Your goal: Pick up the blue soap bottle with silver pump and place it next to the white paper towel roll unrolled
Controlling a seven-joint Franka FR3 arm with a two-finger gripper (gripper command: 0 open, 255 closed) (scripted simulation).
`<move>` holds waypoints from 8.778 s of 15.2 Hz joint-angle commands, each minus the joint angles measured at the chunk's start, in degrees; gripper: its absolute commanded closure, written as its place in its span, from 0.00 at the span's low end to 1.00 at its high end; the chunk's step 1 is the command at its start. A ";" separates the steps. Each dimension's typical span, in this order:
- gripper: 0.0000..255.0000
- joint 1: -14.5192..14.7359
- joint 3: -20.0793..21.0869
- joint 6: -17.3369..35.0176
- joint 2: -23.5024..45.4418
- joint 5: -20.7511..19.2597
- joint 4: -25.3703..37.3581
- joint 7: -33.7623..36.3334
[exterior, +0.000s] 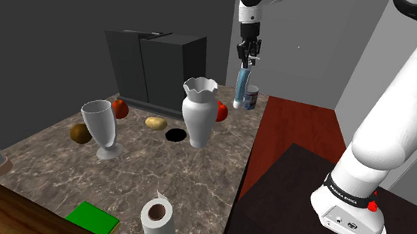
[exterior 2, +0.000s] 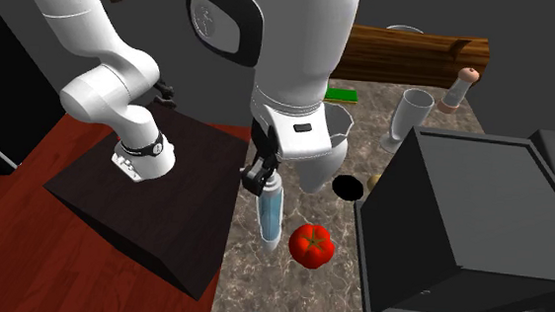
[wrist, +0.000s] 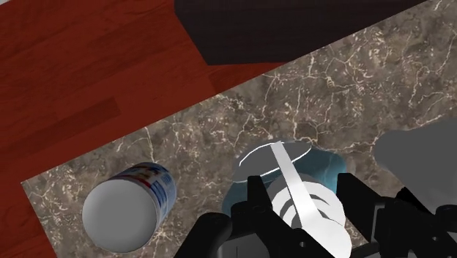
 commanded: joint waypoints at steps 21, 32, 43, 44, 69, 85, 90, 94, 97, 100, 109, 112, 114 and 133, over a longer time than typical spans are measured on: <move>1.00 0.01 0.03 -17.94 3.41 0.15 21.40 -1.41; 1.00 -0.11 -0.08 -28.51 8.59 0.23 37.17 -2.42; 1.00 4.42 3.44 -31.80 3.79 0.90 35.12 5.68; 1.00 5.11 4.12 -31.66 2.76 1.11 33.86 7.14; 1.00 21.47 24.69 -31.74 0.31 8.28 31.39 46.74; 1.00 22.72 25.78 -19.18 -4.43 10.16 14.54 48.36; 1.00 22.71 25.64 -15.08 -5.90 10.57 9.04 47.75; 1.00 22.75 25.60 -11.89 -6.77 10.82 5.01 47.35; 1.00 22.79 25.60 -9.54 -7.27 10.98 2.18 47.10; 1.00 22.84 25.64 -7.20 -7.63 11.11 -0.51 46.89; 1.00 23.01 25.89 -0.27 -7.98 11.36 -7.78 46.45; 1.00 23.07 26.01 2.03 -7.86 11.39 -9.97 46.37; 1.00 23.11 26.10 3.57 -7.71 11.39 -11.36 46.33; 1.00 23.33 26.89 14.85 -4.99 10.96 -20.06 46.47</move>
